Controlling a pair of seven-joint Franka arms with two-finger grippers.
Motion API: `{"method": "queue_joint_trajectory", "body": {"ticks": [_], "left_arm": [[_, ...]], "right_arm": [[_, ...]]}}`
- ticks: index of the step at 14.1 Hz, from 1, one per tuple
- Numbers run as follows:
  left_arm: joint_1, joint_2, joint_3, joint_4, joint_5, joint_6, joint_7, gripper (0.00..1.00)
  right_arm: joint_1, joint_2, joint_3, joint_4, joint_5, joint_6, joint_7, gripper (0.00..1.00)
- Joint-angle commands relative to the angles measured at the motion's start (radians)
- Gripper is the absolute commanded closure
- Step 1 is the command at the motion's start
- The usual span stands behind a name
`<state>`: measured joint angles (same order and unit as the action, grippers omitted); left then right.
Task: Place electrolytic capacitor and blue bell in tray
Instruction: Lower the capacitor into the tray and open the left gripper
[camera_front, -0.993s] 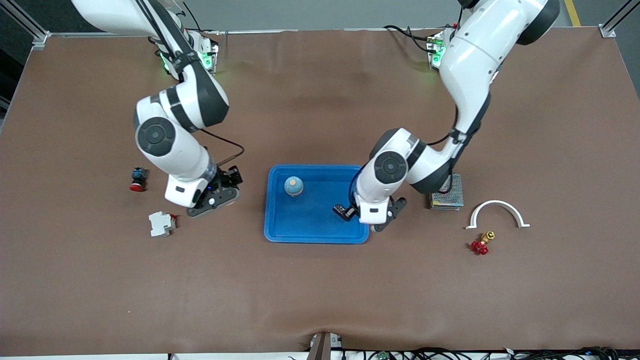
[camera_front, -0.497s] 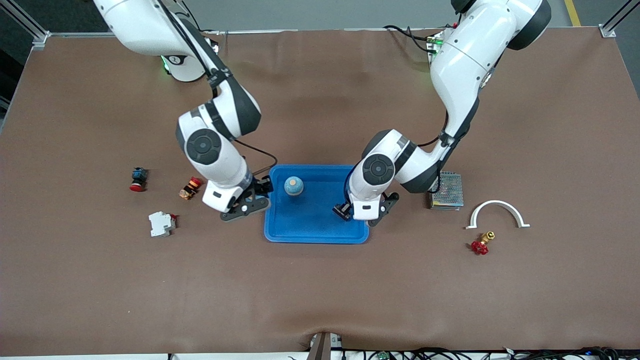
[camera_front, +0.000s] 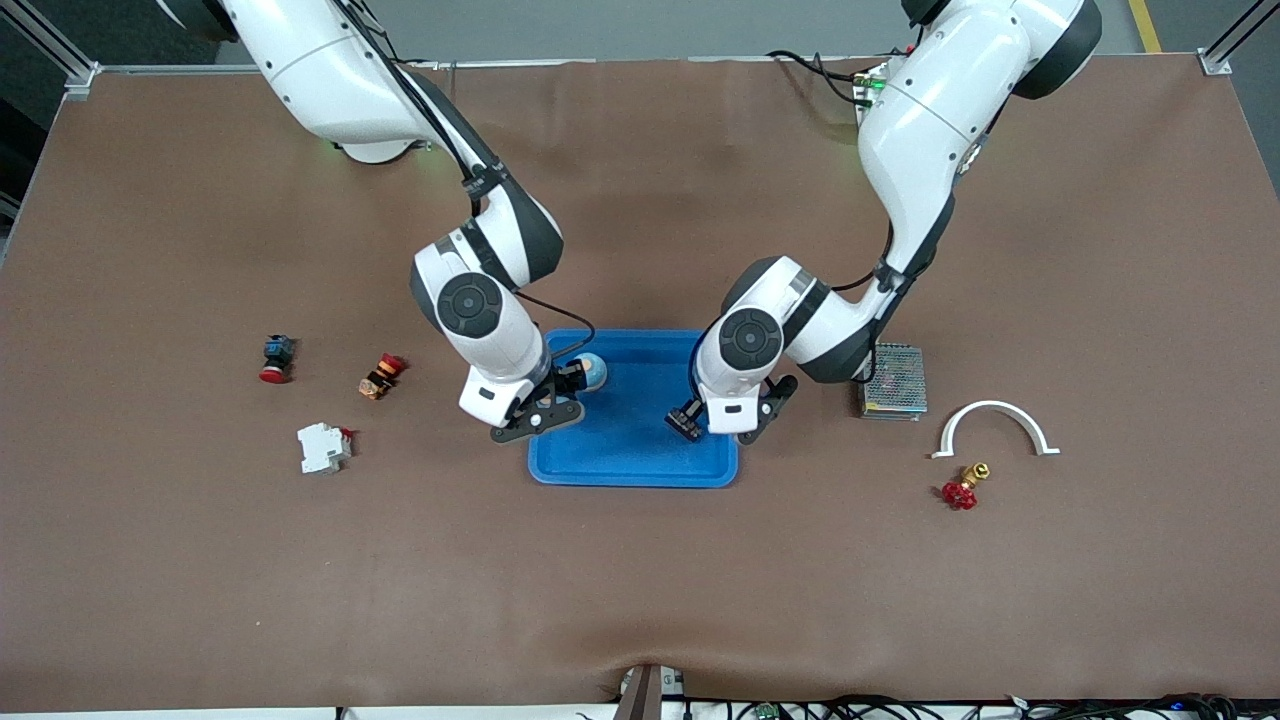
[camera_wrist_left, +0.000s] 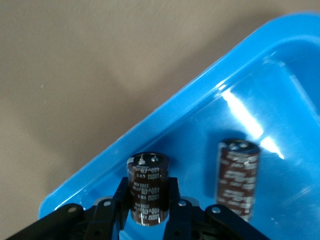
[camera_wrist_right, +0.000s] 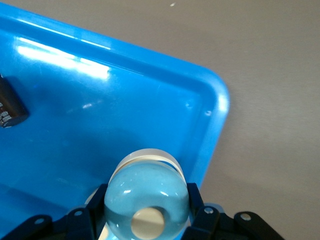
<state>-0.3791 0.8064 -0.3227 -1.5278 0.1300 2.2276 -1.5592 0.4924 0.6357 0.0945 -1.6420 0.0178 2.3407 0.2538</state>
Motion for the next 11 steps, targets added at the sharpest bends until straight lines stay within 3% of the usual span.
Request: {"method": "queue_joint_trajectory", "body": {"ticks": [1,2,4,6,11], "left_arm": [[-0.014,-0.032,0.007,-0.034,-0.016,-0.008,-0.018,0.58],[-0.017,-0.036,0.007,-0.028,-0.018,-0.009,-0.028,0.01],[-0.012,-0.048,0.014,-0.017,-0.001,-0.012,-0.051,0.00],[0.006,-0.096,0.016,-0.018,0.093,-0.019,-0.044,0.00],[0.085,-0.141,0.017,0.049,0.226,-0.022,0.132,0.00]], "right_arm": [[0.035,0.054,-0.013,0.071,-0.010,-0.003,0.039,0.63],[0.040,0.064,-0.015,0.077,-0.010,0.006,0.039,0.63],[0.043,0.079,-0.015,0.090,-0.009,0.014,0.039,0.63],[0.046,0.096,-0.015,0.103,-0.009,0.014,0.039,0.63],[0.051,0.139,-0.015,0.146,-0.010,0.017,0.045,0.63]]}}
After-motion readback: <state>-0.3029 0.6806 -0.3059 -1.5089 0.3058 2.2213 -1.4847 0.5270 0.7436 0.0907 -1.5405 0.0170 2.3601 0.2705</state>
